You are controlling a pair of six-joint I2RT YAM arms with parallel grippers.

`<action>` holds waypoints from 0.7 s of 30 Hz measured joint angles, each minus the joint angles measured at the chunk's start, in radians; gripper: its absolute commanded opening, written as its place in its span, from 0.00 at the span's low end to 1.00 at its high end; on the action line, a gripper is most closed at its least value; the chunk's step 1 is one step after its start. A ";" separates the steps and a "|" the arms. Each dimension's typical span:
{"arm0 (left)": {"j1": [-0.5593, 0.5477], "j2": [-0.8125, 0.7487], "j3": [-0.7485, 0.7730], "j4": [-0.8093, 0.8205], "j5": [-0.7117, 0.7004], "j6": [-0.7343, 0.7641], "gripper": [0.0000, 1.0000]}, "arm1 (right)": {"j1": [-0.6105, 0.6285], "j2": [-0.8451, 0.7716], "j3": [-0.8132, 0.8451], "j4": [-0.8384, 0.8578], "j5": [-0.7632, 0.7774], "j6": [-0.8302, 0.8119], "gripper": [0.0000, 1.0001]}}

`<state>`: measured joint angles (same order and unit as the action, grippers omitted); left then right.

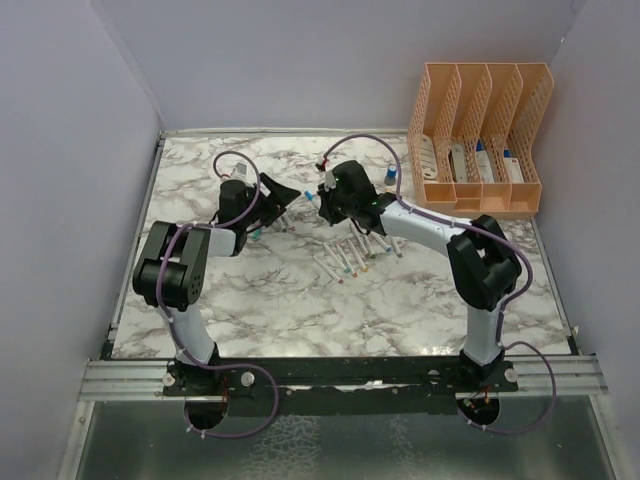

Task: Open the pen caps

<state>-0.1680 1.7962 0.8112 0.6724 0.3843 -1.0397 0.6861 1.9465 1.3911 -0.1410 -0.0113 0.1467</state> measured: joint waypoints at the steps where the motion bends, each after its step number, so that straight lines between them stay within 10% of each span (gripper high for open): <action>1: -0.012 0.019 0.005 0.015 0.003 -0.011 0.80 | 0.000 -0.012 -0.004 0.006 -0.007 0.003 0.01; 21: -0.070 0.070 0.034 0.121 0.012 -0.094 0.56 | 0.035 -0.025 -0.008 0.016 -0.080 0.010 0.01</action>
<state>-0.2382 1.8660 0.8455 0.7933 0.3965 -1.1336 0.7212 1.9217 1.3834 -0.1253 -0.0910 0.1570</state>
